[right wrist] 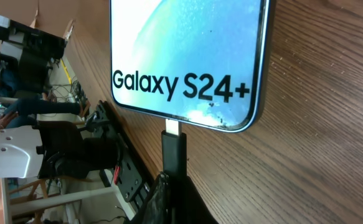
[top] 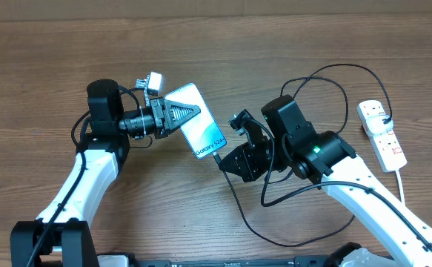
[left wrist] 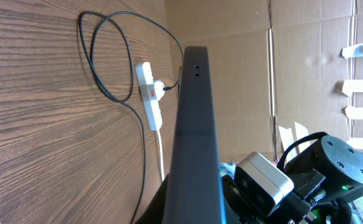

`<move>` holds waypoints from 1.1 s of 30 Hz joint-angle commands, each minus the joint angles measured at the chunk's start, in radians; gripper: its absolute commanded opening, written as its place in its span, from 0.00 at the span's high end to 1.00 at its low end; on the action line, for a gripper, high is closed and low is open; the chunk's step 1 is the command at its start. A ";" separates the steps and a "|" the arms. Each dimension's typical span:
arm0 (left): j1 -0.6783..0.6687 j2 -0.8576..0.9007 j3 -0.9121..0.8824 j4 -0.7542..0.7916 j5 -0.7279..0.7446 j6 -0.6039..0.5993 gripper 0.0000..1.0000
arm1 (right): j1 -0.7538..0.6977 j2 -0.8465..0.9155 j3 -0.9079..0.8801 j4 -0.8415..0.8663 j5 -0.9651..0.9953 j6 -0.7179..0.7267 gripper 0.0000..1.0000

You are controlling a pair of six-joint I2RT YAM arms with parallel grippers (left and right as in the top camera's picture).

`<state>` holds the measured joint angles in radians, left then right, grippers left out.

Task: Plug charger to phone and switch on socket

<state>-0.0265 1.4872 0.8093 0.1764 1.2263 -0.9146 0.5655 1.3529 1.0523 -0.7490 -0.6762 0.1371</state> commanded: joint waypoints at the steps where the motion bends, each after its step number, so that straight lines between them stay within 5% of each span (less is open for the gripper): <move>1: -0.007 -0.002 0.011 0.007 0.023 -0.002 0.96 | 0.002 -0.021 0.015 0.008 -0.005 -0.006 0.96; 33: -0.007 -0.002 0.011 0.007 0.071 0.001 0.96 | 0.002 -0.013 0.015 0.040 0.036 -0.006 0.96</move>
<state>-0.0238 1.4872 0.8097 0.1837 1.2263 -0.9146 0.5655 1.3529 1.0523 -0.7258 -0.6674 0.1375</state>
